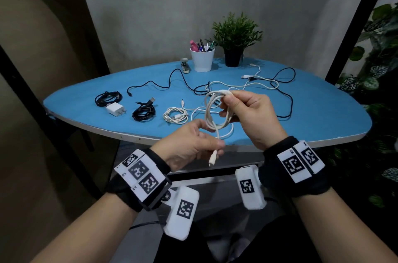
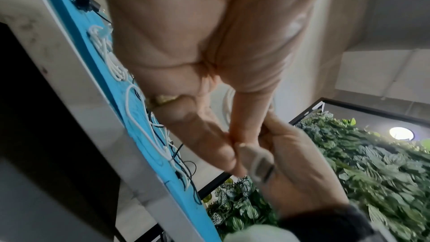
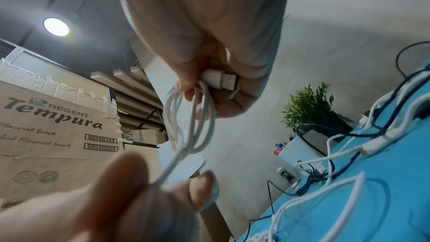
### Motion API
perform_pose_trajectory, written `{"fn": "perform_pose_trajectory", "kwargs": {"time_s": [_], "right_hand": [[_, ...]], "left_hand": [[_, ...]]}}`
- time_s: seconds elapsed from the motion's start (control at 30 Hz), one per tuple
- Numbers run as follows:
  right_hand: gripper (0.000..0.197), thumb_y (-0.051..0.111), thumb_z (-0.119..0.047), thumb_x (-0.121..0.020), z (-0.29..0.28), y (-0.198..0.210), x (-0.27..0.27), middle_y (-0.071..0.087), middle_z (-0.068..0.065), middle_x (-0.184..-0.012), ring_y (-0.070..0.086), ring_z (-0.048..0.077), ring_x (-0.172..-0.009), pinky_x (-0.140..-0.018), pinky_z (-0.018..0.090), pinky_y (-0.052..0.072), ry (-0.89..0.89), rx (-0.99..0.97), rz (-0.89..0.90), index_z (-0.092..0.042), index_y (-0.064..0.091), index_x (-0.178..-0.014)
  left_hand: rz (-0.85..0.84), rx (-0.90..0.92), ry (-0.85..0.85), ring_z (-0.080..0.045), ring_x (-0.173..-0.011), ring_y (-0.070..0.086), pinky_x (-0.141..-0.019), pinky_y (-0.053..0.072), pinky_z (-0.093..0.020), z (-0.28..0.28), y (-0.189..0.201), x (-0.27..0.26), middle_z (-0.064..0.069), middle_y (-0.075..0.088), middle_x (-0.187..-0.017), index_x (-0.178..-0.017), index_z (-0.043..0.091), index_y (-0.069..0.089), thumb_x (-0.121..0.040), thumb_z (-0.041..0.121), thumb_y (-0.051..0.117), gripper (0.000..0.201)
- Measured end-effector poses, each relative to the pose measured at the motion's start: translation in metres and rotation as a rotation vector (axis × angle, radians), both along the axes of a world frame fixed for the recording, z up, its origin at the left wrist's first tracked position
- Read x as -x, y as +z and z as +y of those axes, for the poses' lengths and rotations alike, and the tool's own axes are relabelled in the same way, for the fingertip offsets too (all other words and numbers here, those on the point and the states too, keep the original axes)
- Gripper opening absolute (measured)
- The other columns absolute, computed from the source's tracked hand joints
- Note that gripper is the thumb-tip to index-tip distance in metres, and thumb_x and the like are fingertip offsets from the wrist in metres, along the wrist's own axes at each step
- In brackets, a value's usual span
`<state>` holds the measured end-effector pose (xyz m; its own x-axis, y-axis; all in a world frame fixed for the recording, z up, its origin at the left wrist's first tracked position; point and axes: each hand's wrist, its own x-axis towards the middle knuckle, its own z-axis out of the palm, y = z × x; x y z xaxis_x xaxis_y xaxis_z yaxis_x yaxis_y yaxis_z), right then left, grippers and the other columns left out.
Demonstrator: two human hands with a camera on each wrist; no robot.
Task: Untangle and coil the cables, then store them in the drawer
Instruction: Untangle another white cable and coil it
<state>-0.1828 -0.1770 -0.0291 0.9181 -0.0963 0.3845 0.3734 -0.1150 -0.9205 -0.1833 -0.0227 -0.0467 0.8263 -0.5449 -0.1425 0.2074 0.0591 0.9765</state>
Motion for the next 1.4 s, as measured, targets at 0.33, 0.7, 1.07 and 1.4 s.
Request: {"fn": "perform_pose_trajectory", "kwargs": {"time_s": [0.33,0.7,1.07,1.4], "right_hand": [[0.017,0.054,-0.010,-0.093,-0.017,0.009,-0.003,0.058,0.006,-0.067,0.061,0.012,-0.053,-0.054,0.026,0.052,-0.084,0.021,-0.048,-0.015,0.067,-0.083],[0.018,0.048,-0.012,-0.095,-0.013,0.020,0.003,0.059,0.003,-0.065,0.059,0.011,-0.050,-0.055,0.030,0.057,0.116,-0.251,0.056,-0.004,0.062,-0.088],[0.019,0.050,-0.019,-0.095,-0.009,0.017,0.005,0.070,0.002,-0.075,0.066,0.017,-0.061,-0.056,0.027,0.050,0.161,-0.218,0.105,-0.012,0.065,-0.085],[0.016,0.055,-0.022,-0.090,-0.010,0.016,0.005,0.071,0.006,-0.074,0.062,0.022,-0.067,-0.065,0.034,0.049,0.185,-0.214,0.082,-0.011,0.066,-0.089]], "left_hand": [[-0.246,-0.211,-0.015,-0.007,-0.042,0.052,-0.043,0.043,-0.015,0.006,0.004,-0.004,0.001,0.055,-0.048,-0.070,0.008,0.049,-0.077,-0.007,0.066,0.024],[-0.195,0.371,0.419,-0.016,-0.061,0.068,-0.059,0.055,-0.018,0.009,0.022,-0.014,-0.006,0.067,-0.065,-0.071,0.011,0.041,-0.086,-0.007,0.054,0.027],[0.074,0.411,0.395,-0.009,-0.056,0.067,-0.048,0.052,-0.013,-0.006,0.018,-0.004,-0.003,0.069,-0.063,-0.083,0.007,0.057,-0.090,0.006,0.054,0.008],[0.024,0.293,0.318,-0.006,-0.054,0.063,-0.046,0.045,-0.011,-0.013,0.016,0.004,0.001,0.069,-0.064,-0.084,0.012,0.064,-0.094,0.006,0.049,0.019]]}}
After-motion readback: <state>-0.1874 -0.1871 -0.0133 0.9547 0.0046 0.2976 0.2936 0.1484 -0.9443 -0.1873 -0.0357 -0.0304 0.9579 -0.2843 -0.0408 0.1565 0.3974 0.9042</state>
